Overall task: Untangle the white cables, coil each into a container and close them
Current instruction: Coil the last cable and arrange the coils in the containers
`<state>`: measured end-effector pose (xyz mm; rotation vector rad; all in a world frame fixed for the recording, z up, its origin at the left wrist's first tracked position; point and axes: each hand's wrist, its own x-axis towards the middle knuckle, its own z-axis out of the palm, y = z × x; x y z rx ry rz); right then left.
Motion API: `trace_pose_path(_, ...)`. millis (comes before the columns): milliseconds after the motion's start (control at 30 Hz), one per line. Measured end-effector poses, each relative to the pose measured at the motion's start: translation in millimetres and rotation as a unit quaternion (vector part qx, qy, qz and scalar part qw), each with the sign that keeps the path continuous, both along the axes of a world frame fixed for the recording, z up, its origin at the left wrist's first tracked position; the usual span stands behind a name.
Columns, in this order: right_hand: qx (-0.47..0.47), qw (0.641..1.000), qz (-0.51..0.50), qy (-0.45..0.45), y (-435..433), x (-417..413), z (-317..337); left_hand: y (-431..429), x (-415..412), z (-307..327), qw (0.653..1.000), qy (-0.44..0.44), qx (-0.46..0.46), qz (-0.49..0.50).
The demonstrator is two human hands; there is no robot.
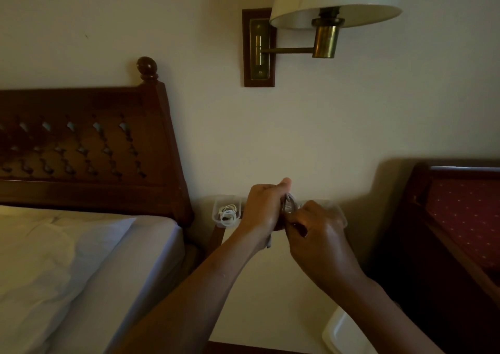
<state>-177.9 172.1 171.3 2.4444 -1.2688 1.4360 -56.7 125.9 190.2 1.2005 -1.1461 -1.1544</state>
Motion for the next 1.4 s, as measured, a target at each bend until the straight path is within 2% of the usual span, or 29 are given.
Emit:
trace_pose_path(100,0.020,1.000,0.003,-0.001,-1,-2,-5,-8,2,0,0.998,-0.024,0.030,0.044)
trace_pose_path(200,0.034,0.995,0.015,-0.088,3,-6,-11,-11,4,-5,0.994,-0.072,0.016,0.080)
trace_pose_path(400,0.141,0.960,0.015,-0.240,16,-11,-18,-9,3,-16,0.998,0.008,0.043,0.044)
trace_pose_path(500,0.203,0.955,-0.008,-0.215,15,-16,-20,-9,4,-20,0.999,0.016,0.044,0.019)
trace_pose_path(567,0.215,0.961,-0.018,-0.174,15,-15,-19,-9,4,-18,0.999,-0.016,0.037,0.020)
trace_pose_path(667,0.125,0.989,-0.048,-0.070,15,-8,-15,-8,3,-12,0.999,-0.040,0.019,0.000)
trace_pose_path(733,0.106,0.992,-0.065,-0.029,14,-4,-13,-6,4,-7,0.999,-0.048,0.008,-0.004)
trace_pose_path(800,0.133,0.988,-0.053,-0.049,11,-3,-12,-6,6,-7,0.998,-0.068,-0.004,0.012)
trace_pose_path(867,0.213,0.969,-0.008,-0.124,11,-4,-9,-7,6,-10,0.997,-0.068,-0.001,0.031)
trace_pose_path(933,0.285,0.941,0.025,-0.182,13,-5,-6,-5,5,-11,0.999,-0.031,0.030,0.016)
trace_pose_path(1067,0.331,0.915,0.052,-0.226,17,-15,-8,-4,5,-14,0.998,0.016,0.053,-0.031)
trace_pose_path(1300,0.302,0.946,-0.006,-0.117,9,-34,-27,2,10,-22,0.995,0.010,0.070,-0.071)
trace_pose_path(1400,0.284,0.953,0.022,-0.102,8,-32,-26,6,8,-19,0.993,-0.018,0.078,-0.084)
